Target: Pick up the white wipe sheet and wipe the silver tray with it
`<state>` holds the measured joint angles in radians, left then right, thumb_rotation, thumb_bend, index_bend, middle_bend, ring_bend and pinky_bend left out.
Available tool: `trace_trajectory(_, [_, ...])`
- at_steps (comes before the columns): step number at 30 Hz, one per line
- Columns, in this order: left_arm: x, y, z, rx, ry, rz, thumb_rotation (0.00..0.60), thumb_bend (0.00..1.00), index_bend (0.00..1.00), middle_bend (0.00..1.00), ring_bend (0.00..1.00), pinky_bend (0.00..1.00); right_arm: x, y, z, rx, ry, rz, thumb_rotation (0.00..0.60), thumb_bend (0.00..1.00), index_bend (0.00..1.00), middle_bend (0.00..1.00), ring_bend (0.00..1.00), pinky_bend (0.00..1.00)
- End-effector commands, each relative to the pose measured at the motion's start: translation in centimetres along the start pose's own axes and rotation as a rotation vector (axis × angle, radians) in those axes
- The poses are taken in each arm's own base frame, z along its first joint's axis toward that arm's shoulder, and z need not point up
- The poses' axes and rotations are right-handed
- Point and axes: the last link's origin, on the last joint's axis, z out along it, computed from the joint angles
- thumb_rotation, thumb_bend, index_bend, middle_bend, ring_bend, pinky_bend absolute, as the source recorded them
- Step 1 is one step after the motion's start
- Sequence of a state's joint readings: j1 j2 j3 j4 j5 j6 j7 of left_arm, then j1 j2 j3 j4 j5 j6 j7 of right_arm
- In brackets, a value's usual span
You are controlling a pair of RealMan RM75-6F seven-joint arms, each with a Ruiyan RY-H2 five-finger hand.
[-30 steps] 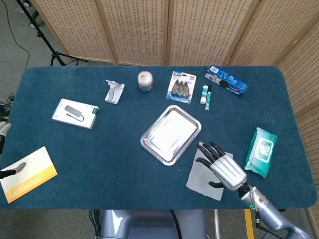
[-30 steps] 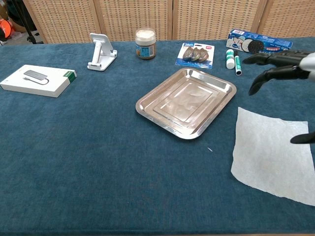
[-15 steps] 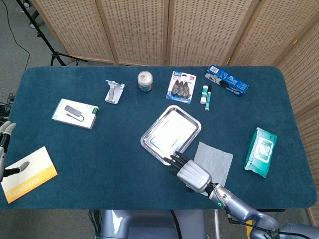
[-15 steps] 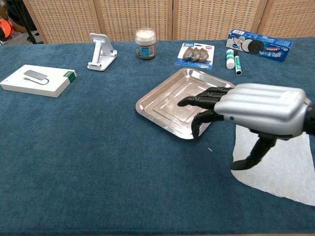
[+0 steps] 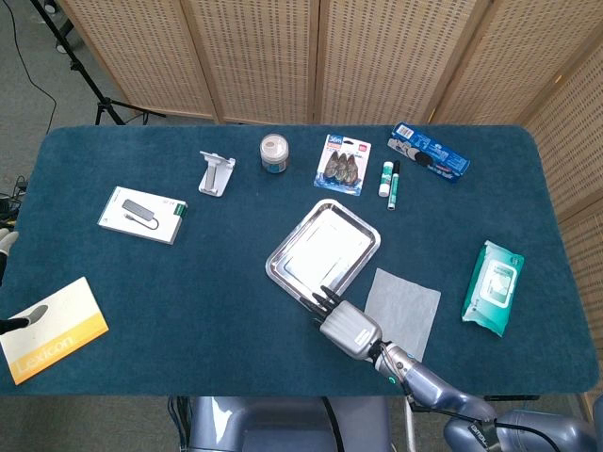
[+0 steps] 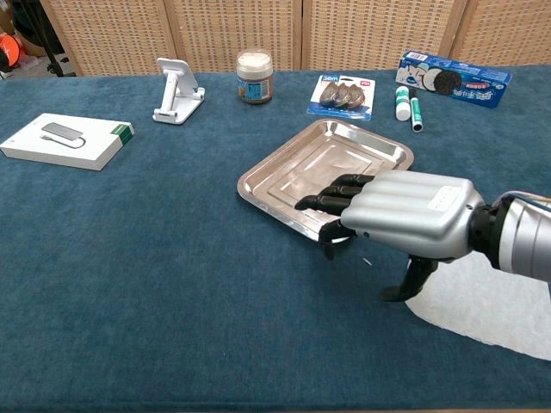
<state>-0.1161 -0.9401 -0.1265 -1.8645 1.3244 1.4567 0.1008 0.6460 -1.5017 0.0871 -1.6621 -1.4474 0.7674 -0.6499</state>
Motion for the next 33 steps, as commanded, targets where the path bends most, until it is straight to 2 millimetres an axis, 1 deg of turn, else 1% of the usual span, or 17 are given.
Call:
trace_trajectory(1, [0.1,0.0,0.0,-0.001,0.0,-0.003,0.6,0.0,0.0,0.0,0.0,0.0,-0.4,0.0,0.3,-0.005,-0.013,-0.027,0.6,0.26,0.34,0.0,0.0,0.0])
trace_trajectory(3, [0.1,0.0,0.0,-0.001,0.001,-0.006,0.6,0.0,0.0,0.0,0.0,0.0,-0.6,0.1,0.4,-0.005,-0.013,-0.069,0.6,0.26,0.34,0.0,0.0,0.0])
trace_trajectory(6, [0.2,-0.1,0.0,0.001,0.003,-0.009,0.6,0.0,0.0,0.0,0.0,0.0,-0.6,-0.1,0.1,-0.002,-0.015,-0.073,0.6,0.26,0.34,0.0,0.0,0.0])
trace_trajectory(12, [0.0,0.0,0.1,-0.002,-0.009,-0.005,0.6,0.0,0.0,0.0,0.0,0.0,0.2,-0.4,-1.0,0.022,-0.003,-0.105,0.6,0.26,0.34,0.0,0.0,0.0])
trace_trajectory(21, [-0.1,0.2,0.0,-0.005,-0.01,-0.003,0.6,0.0,0.0,0.0,0.0,0.0,1.2,0.5,-2.5,0.018,0.003,-0.188,0.6,0.26,0.34,0.0,0.0,0.0])
trace_trajectory(23, [-0.1,0.2,0.0,-0.007,-0.013,-0.002,0.6,0.0,0.0,0.0,0.0,0.0,1.2,0.8,-2.7,0.011,-0.004,-0.203,0.6,0.26,0.34,0.0,0.0,0.0])
trace_trajectory(26, [-0.1,0.3,0.0,-0.01,-0.014,-0.001,0.6,0.0,0.0,0.0,0.0,0.0,0.6,1.6,-2.6,-0.006,-0.027,-0.236,0.6,0.29,0.34,0.0,0.0,0.0])
trace_trajectory(28, [-0.1,0.3,-0.1,-0.009,-0.012,-0.001,0.6,0.0,0.0,0.0,0.0,0.0,0.3,1.8,-2.6,-0.013,-0.037,-0.237,0.6,0.31,0.34,0.0,0.0,0.0])
trace_trajectory(33, [-0.1,0.3,-0.1,-0.008,-0.011,-0.003,0.6,0.0,0.0,0.0,0.0,0.0,-0.6,2.1,-2.5,-0.016,-0.065,-0.242,0.6,0.31,0.36,0.0,0.0,0.0])
